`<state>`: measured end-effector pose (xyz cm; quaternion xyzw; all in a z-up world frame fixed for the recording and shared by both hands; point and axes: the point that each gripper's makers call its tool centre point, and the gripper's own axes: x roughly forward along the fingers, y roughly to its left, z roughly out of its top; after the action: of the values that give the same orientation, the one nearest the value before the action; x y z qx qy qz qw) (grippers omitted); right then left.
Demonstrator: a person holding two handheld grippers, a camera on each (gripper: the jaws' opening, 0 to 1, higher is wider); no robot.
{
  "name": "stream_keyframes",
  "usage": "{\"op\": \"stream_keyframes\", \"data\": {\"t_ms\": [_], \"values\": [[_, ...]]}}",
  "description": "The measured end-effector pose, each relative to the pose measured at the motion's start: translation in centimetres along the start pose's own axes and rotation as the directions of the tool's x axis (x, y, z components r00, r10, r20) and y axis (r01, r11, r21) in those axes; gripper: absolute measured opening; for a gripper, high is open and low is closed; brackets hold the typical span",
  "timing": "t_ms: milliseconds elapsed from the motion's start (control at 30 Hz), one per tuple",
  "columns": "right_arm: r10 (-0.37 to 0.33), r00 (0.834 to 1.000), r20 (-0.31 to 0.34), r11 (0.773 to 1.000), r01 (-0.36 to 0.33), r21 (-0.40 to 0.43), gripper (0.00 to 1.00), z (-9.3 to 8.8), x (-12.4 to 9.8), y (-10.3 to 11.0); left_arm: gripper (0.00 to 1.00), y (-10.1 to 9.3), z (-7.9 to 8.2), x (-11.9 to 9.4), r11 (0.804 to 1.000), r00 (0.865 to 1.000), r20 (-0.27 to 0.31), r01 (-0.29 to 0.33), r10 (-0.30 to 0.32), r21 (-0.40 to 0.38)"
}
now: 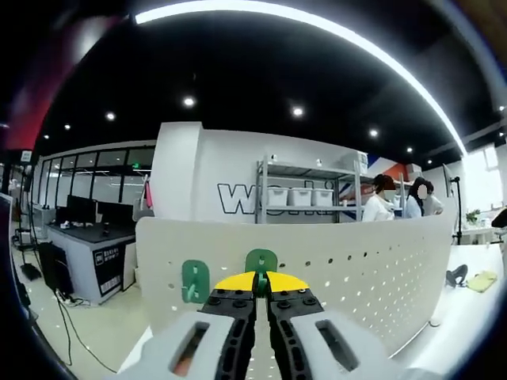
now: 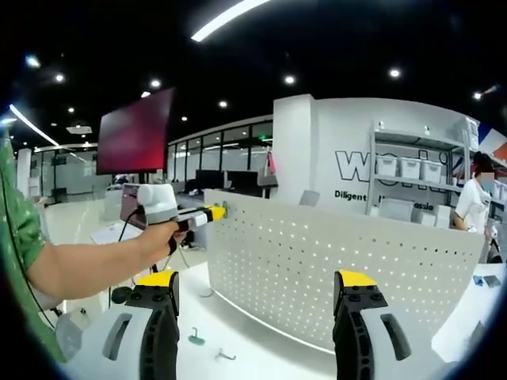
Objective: Insert the hook assembly into the mounting plate slot until the hook locks in place.
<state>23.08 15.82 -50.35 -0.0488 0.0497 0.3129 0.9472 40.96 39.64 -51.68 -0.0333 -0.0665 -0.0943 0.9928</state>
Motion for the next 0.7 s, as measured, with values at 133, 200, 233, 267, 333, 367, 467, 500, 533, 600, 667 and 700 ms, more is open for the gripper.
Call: {"op": "stream_keyframes", "data": {"t_ms": [133, 200, 233, 267, 333, 367, 467, 500, 533, 600, 667, 700], "values": [[-0.005, 1.000, -0.003, 1.000, 0.005, 0.001, 0.82, -0.12, -0.31, -0.22, 0.04, 0.13, -0.24, 0.22, 1.000, 1.000, -0.008, -0.005, 0.005, 0.005], [-0.006, 1.000, -0.004, 1.000, 0.006, 0.001, 0.82, -0.18, -0.42, -0.29, 0.04, 0.15, -0.29, 0.33, 1.000, 1.000, -0.009, -0.006, 0.006, 0.005], [-0.008, 1.000, -0.005, 1.000, 0.008, 0.001, 0.82, -0.21, -0.44, -0.36, 0.04, 0.17, -0.33, 0.38, 1.000, 1.000, -0.011, -0.007, 0.007, 0.007], [-0.009, 1.000, -0.006, 1.000, 0.009, 0.000, 0.82, -0.24, -0.45, -0.40, 0.04, 0.19, -0.38, 0.47, 1.000, 1.000, -0.011, -0.007, 0.007, 0.005], [-0.008, 1.000, -0.008, 1.000, 0.008, 0.003, 0.81, -0.29, -0.44, -0.39, 0.04, 0.24, -0.50, 0.58, 1.000, 1.000, -0.013, -0.011, 0.011, 0.005], [-0.007, 1.000, -0.007, 1.000, 0.007, 0.002, 0.81, -0.26, -0.41, -0.39, 0.04, 0.26, -0.54, 0.62, 1.000, 1.000, -0.013, -0.012, 0.012, 0.005], [-0.004, 1.000, -0.010, 1.000, 0.004, 0.000, 0.81, -0.27, -0.32, -0.32, 0.04, 0.45, -0.68, 0.72, 1.000, 1.000, -0.014, -0.021, 0.021, -0.002], [-0.003, 1.000, -0.011, 1.000, 0.003, -0.001, 0.81, -0.26, -0.29, -0.32, 0.04, 0.49, -0.77, 0.74, 1.000, 1.000, -0.015, -0.022, 0.022, -0.005], [-0.002, 1.000, -0.011, 1.000, 0.002, -0.001, 0.81, -0.25, -0.26, -0.31, 0.04, 0.49, -0.85, 0.79, 1.000, 1.000, -0.016, -0.022, 0.022, -0.011], [0.000, 1.000, -0.011, 1.000, 0.000, -0.001, 0.81, -0.23, -0.19, -0.27, 0.04, 0.45, -1.03, 0.87, 1.000, 1.000, -0.019, -0.024, 0.024, -0.017], [0.001, 1.000, -0.010, 1.000, -0.001, -0.001, 0.81, -0.20, -0.15, -0.22, 0.04, 0.43, -0.99, 0.88, 0.999, 1.000, -0.015, -0.026, 0.026, -0.025], [0.002, 1.000, -0.010, 1.000, -0.002, -0.001, 0.81, -0.21, -0.11, -0.22, 0.04, 0.39, -0.90, 0.88, 0.999, 1.000, -0.011, -0.026, 0.026, -0.026]]}}
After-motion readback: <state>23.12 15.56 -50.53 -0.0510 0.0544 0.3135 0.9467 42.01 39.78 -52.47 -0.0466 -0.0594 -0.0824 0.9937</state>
